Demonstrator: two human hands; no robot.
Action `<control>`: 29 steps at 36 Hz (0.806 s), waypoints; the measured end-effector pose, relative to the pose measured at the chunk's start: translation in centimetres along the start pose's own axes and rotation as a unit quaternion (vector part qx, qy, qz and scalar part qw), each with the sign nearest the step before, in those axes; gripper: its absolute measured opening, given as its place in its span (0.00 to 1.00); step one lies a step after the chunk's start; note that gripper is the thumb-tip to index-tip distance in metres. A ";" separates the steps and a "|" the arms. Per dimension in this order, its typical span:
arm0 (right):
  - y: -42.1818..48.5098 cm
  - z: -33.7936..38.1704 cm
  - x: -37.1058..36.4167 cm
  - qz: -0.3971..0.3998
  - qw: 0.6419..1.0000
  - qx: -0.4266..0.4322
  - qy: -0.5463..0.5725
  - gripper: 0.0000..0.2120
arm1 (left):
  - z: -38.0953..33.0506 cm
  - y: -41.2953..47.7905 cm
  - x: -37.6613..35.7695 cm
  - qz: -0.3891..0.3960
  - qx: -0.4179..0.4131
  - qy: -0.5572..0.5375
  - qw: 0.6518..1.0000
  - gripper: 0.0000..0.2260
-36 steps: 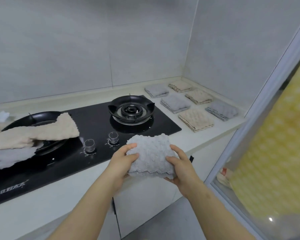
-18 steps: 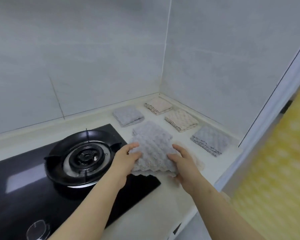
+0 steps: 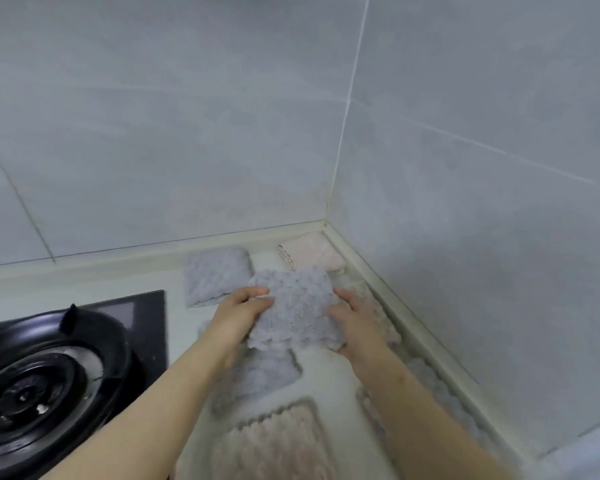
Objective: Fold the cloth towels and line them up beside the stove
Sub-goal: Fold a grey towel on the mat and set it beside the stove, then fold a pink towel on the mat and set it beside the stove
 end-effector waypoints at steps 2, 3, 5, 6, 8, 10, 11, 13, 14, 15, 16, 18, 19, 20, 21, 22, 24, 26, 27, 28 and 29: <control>2.2 1.0 0.5 0.032 0.999 -0.007 0.001 0.16 | -0.6 1.5 -1.3 -0.011 -0.005 0.020 1.000 0.09; 3.3 1.5 0.7 0.041 0.999 -0.005 0.002 0.16 | -0.9 2.4 -1.9 -0.015 -0.010 0.033 0.999 0.10; 5.7 2.6 1.1 0.043 0.999 0.006 -0.013 0.18 | -1.5 4.4 -3.1 -0.023 -0.019 0.051 0.998 0.11; 6.9 3.1 1.2 0.040 0.999 0.015 -0.024 0.19 | -1.8 5.4 -3.8 -0.026 -0.024 0.060 0.998 0.12; 9.2 4.0 1.3 0.035 0.999 0.024 -0.031 0.21 | -2.3 7.4 -5.0 -0.029 -0.032 0.072 0.996 0.12; 11.5 4.7 1.3 0.031 0.999 0.027 -0.029 0.22 | -2.9 9.2 -6.1 -0.031 -0.033 0.071 0.996 0.13; 12.7 5.1 1.3 0.024 0.999 0.033 -0.031 0.21 | -3.0 10.1 -6.6 -0.032 -0.029 0.066 0.997 0.14; 14.9 6.1 1.2 0.009 0.997 0.054 -0.047 0.21 | -3.2 12.1 -7.4 -0.036 -0.018 0.050 0.998 0.15; 15.9 6.6 1.1 0.001 0.996 0.066 -0.061 0.21 | -3.2 13.1 -7.7 -0.038 -0.014 0.041 0.998 0.16; 17.0 6.9 0.9 -0.006 0.994 0.077 -0.077 0.21 | -3.2 14.1 -8.0 -0.042 -0.009 0.035 0.998 0.16; 18.0 7.1 0.7 -0.012 0.992 0.088 -0.094 0.22 | -3.1 15.0 -8.3 -0.043 -0.005 0.032 0.999 0.16; 20.0 7.4 0.4 -0.025 0.987 0.106 -0.122 0.22 | -2.9 16.9 -9.0 -0.042 0.003 0.029 0.999 0.17; 21.0 7.3 0.2 -0.028 0.984 0.114 -0.135 0.21 | -2.7 17.7 -9.3 -0.041 0.006 0.029 0.999 0.17; 21.9 7.2 -0.1 -0.031 0.981 0.124 -0.146 0.21 | -2.5 18.5 -9.6 -0.040 0.010 0.032 0.999 0.17; 22.8 7.2 -0.3 -0.031 0.977 0.134 -0.161 0.21 | -2.3 19.4 -9.8 -0.039 0.013 0.033 0.999 0.18; 23.3 7.3 -0.4 -0.033 0.971 0.145 -0.187 0.21 | -2.0 20.1 -10.0 -0.039 0.016 0.032 0.999 0.18; 24.5 7.1 -0.7 -0.041 0.948 0.170 -0.265 0.22 | -1.5 21.4 -10.3 -0.039 0.020 0.032 0.999 0.18; 24.8 7.0 -1.6 -0.037 0.905 0.197 -0.375 0.23 | -1.0 22.2 -10.7 -0.036 0.019 0.055 0.998 0.18; 24.6 6.9 -2.3 -0.046 0.866 0.216 -0.449 0.23 | -0.5 22.6 -10.8 -0.032 0.014 0.075 0.997 0.18; 24.3 7.2 -3.0 -0.080 0.817 0.263 -0.507 0.22 | -0.3 23.0 -10.9 -0.026 0.004 0.103 0.994 0.18; 24.0 7.7 -3.7 -0.113 0.775 0.320 -0.533 0.22 | 0.0 23.3 -11.0 -0.022 -0.009 0.135 0.991 0.19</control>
Point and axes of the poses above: each hand's wrist, its own y-axis towards the middle knuckle, its own x-axis out of the back of the hand, z = x × y, the point moved 7 cm from there along y, towards the middle knuckle, and after that the axes turned 6 degrees about -z, right-handed, at the moved point
